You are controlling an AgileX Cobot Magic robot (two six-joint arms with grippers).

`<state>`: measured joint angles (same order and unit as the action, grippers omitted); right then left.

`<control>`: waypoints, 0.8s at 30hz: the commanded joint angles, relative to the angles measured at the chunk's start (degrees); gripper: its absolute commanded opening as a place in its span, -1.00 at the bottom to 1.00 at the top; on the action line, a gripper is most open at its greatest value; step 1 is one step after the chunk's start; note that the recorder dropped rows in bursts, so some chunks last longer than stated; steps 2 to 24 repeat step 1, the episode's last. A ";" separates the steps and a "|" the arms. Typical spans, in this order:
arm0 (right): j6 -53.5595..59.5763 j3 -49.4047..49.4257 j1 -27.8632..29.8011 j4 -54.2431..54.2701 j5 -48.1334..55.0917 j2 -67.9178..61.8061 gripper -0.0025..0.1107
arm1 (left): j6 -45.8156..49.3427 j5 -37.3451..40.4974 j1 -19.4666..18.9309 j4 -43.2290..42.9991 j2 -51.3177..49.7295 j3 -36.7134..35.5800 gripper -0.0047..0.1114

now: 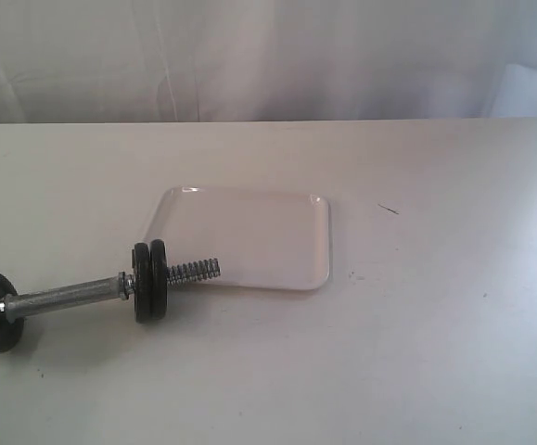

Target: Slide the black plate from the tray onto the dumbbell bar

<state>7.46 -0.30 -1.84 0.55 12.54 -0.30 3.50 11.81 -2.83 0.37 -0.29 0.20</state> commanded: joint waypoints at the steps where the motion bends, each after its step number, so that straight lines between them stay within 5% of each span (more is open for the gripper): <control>1: -0.77 0.30 0.24 -0.15 0.19 0.30 -0.96 | -0.53 0.26 0.16 -0.03 0.29 -0.20 -0.92; 24: -0.77 0.30 0.24 -0.15 0.19 0.30 -0.96 | -0.53 0.26 0.16 -0.03 0.29 -0.20 -0.92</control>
